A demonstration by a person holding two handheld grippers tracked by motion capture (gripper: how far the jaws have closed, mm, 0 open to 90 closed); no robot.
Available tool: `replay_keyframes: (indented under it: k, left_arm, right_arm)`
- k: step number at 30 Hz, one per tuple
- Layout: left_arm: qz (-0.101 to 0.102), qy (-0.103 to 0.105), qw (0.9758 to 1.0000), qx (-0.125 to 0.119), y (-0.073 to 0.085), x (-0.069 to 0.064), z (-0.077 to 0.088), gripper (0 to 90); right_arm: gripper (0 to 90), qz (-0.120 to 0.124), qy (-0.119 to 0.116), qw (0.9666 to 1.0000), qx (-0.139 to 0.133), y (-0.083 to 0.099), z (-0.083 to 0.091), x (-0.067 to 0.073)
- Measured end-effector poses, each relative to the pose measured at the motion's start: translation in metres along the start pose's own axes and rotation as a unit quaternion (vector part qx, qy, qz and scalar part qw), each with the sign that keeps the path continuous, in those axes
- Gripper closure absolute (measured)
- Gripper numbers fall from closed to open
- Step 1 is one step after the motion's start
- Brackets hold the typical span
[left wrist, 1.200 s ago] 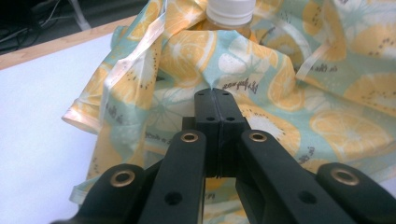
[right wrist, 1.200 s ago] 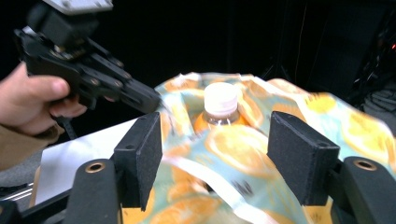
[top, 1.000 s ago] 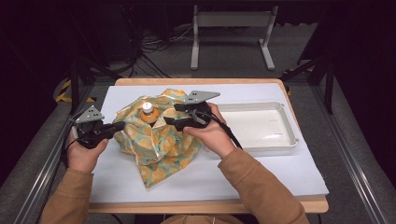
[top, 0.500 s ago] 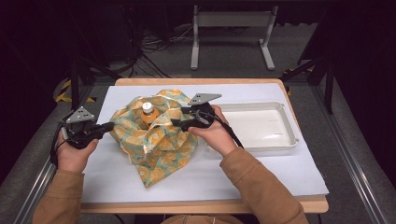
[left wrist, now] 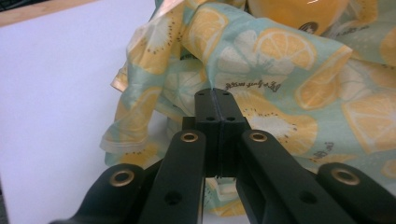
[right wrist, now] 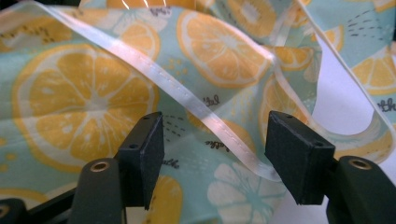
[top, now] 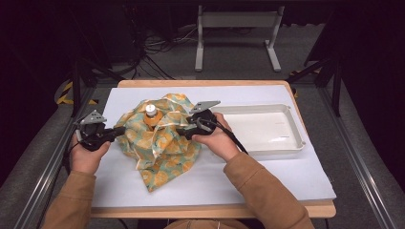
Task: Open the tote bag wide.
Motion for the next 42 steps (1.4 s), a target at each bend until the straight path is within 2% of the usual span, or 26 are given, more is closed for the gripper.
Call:
replay_keyframes:
  k: [5,10,13,19,22,25,28,32,35,37,38,40,42]
  left_arm:
    - [0.005,-0.001,0.9998,0.017,0.001,0.001,-0.016,89.8]
    - [0.013,0.001,0.9992,0.038,0.011,0.006,-0.027,89.7]
    - [0.021,0.002,0.9985,0.050,0.017,0.009,-0.030,89.7]
    - [0.023,-0.004,0.9975,0.067,0.024,0.014,-0.032,89.7]
    - [0.029,-0.003,0.9976,0.063,0.026,0.015,-0.031,89.5]
    - [0.028,-0.002,0.9983,0.052,0.025,0.014,-0.025,87.6]
    - [0.030,-0.002,0.9988,0.038,0.024,0.014,-0.017,81.5]
    - [0.035,0.013,0.9993,0.009,0.021,0.013,-0.004,70.0]
    - [0.037,0.021,0.9990,-0.011,0.018,0.012,0.007,65.6]
    - [0.037,0.024,0.9989,-0.017,0.017,0.011,0.010,63.3]
    - [0.037,0.029,0.9986,-0.024,0.015,0.010,0.013,63.3]
    - [0.036,0.032,0.9982,-0.034,0.012,0.006,0.018,62.5]
    - [0.032,0.035,0.9982,-0.036,0.010,0.003,0.020,62.3]
  right_arm:
    - [36.3,-0.006,-0.003,0.9998,0.021,0.006,-0.010,0.001]
    - [35.9,-0.013,-0.002,0.9985,0.052,0.014,-0.017,0.002]
    - [35.5,-0.014,-0.002,0.9975,0.070,0.020,-0.019,0.002]
    - [35.4,-0.013,-0.001,0.9937,0.111,0.034,-0.025,0.002]
    - [35.0,-0.014,-0.002,0.9934,0.114,0.036,-0.025,0.002]
    - [34.1,-0.016,-0.004,0.9948,0.101,0.035,-0.021,0.000]
    - [33.6,-0.014,-0.006,0.9967,0.079,0.030,-0.014,-0.001]
    - [33.4,-0.011,-0.012,0.9984,0.054,0.024,-0.002,0.002]
    - [33.2,-0.004,-0.015,0.9993,0.033,0.018,0.009,0.004]
    - [33.0,0.005,-0.015,0.9999,0.004,0.010,0.018,0.006]
    - [33.0,0.005,-0.015,0.9999,0.004,0.010,0.018,0.006]
    - [31.7,0.020,-0.017,0.9989,-0.038,-0.001,0.028,0.008]
    - [31.7,0.026,-0.023,0.9973,-0.064,-0.010,0.034,0.010]
Point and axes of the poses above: each handheld gripper's, and its own axes: z roughly backward along the jaws, y roughly out of its underside, x roughly to its left, the point moved 4 cm from there along -z, roughly forward along the jaws, and after that the axes turned 1 degree about z, right-handed, at the moved point
